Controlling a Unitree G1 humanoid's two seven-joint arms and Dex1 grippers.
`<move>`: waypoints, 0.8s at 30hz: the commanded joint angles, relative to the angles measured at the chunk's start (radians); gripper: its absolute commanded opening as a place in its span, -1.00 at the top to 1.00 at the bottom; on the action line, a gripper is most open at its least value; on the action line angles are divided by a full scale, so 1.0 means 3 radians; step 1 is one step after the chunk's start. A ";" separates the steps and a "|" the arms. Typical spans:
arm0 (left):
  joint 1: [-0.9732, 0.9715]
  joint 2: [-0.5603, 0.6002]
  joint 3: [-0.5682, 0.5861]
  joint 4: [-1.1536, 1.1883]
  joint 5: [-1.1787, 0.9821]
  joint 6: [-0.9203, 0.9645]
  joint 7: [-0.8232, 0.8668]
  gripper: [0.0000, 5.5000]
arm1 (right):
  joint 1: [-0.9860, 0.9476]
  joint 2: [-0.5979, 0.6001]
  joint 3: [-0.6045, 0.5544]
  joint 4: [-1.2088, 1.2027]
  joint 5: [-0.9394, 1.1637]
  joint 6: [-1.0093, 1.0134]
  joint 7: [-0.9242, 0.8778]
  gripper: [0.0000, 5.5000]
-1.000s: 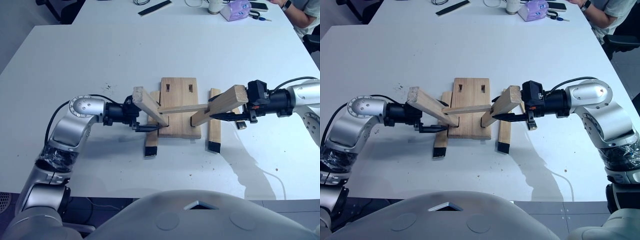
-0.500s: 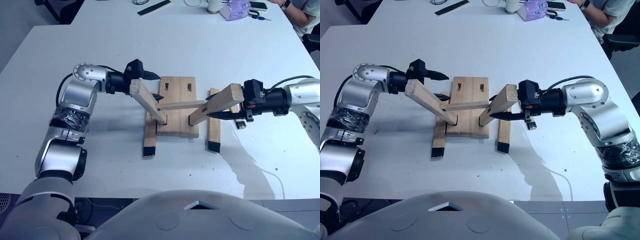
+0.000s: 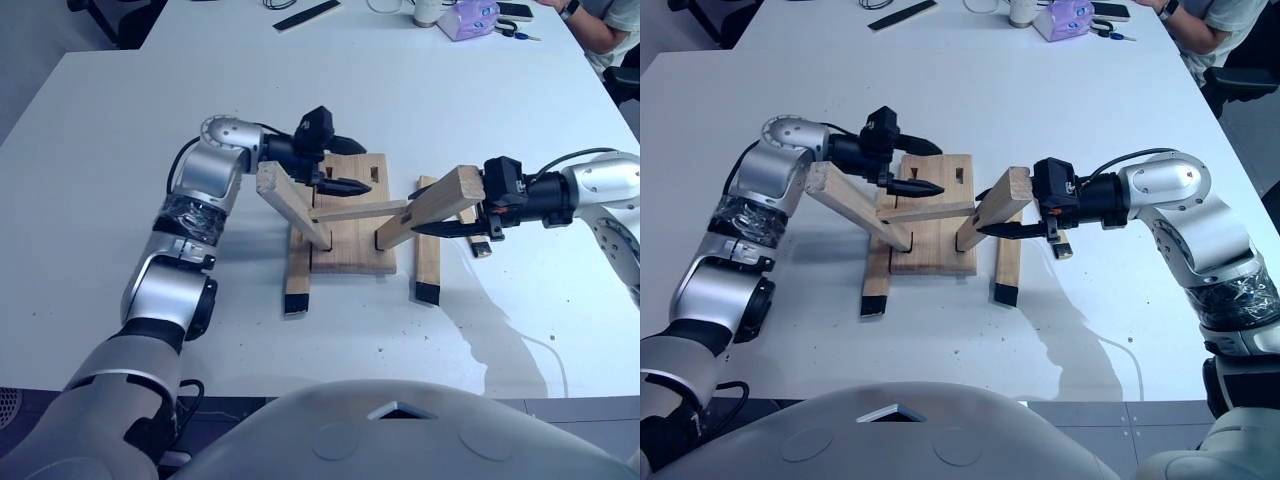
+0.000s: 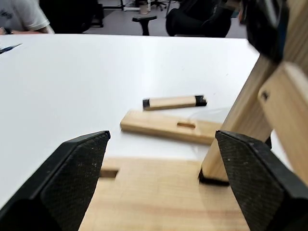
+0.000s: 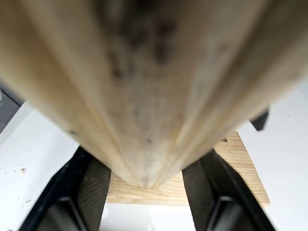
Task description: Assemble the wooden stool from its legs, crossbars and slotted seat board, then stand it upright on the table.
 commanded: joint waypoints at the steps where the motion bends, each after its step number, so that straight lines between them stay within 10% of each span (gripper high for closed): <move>1: 0.0045 0.0085 -0.0113 -0.0322 -0.0083 0.0156 -0.0302 -0.48 | 0.0246 0.0023 0.0479 0.0214 -0.0630 0.0188 0.0062 0.26; 24: 0.0145 0.0068 0.0207 -0.0774 -0.0336 0.0638 0.0160 -0.48 | 0.0031 0.0124 0.0609 0.0309 -0.0674 0.0261 0.0058 0.26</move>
